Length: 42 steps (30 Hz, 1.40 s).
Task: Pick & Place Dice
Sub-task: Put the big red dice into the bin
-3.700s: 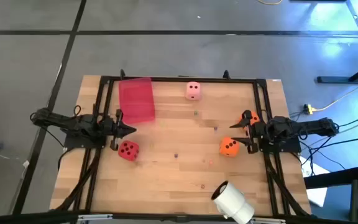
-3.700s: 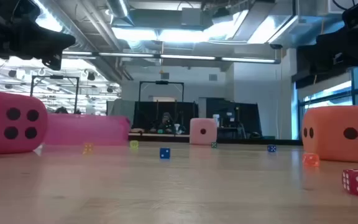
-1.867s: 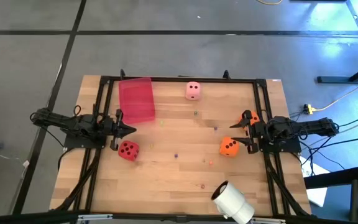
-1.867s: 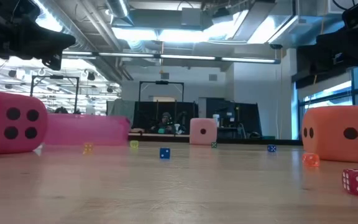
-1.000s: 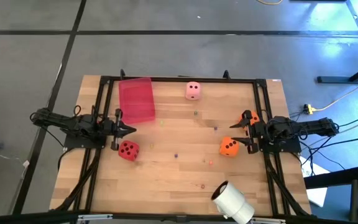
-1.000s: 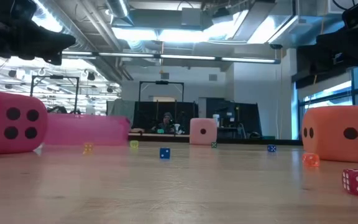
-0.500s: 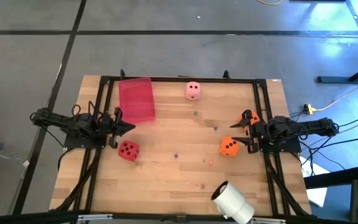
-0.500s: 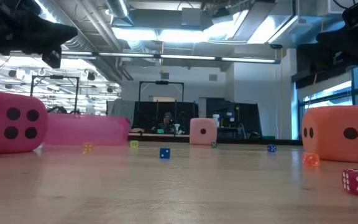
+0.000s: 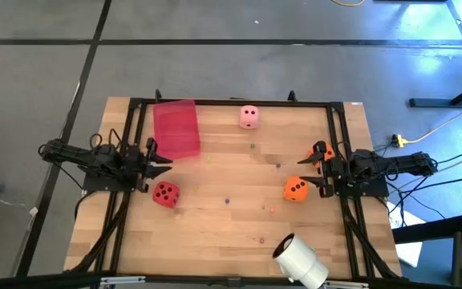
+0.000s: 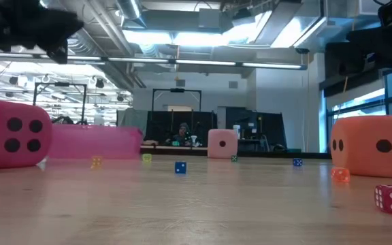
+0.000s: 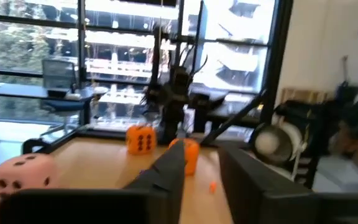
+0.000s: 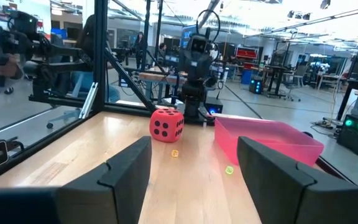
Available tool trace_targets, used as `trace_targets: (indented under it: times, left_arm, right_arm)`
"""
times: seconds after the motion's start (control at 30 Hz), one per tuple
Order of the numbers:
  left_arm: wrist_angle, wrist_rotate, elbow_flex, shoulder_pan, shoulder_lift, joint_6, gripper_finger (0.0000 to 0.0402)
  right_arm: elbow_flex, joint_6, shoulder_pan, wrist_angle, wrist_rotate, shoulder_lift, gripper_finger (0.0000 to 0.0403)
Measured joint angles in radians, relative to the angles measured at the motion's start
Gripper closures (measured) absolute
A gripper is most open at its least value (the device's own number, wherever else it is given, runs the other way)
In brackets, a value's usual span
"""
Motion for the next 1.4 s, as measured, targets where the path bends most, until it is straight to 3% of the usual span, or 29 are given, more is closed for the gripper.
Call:
trace_targets:
  times: [0.1, 0.3, 0.53, 0.83, 1.0, 1.4]
  left_arm:
    - [-0.007, -0.005, 0.036, 0.000, 0.005, -0.013, 0.0240]
    - [-0.108, -0.136, 0.096, 0.000, 0.054, -0.013, 0.0136]
    - [-0.228, -0.201, 0.161, 0.000, 0.150, -0.013, 0.0067]
    - [-0.443, -0.234, 0.359, 0.000, 0.328, 0.010, 0.0047]
    - [-0.485, -0.231, 0.440, 0.000, 0.415, 0.013, 0.0047]
    - [-0.462, -0.225, 0.482, 0.000, 0.428, 0.050, 0.0047]
  right_arm:
    - [0.000, 0.000, 0.000, 0.000, 0.000, 0.000, 0.0165]
    - [0.000, 0.000, 0.000, 0.000, 0.000, 0.000, 0.0165]
    - [0.000, -0.001, 0.000, 0.000, 0.000, 0.000, 0.0165]
    - [0.000, -0.001, 0.000, 0.000, 0.000, 0.000, 0.0165]
    - [0.000, -0.001, 0.000, 0.000, 0.000, 0.000, 0.0165]
    - [0.000, -0.002, 0.000, -0.001, 0.000, 0.000, 0.0165]
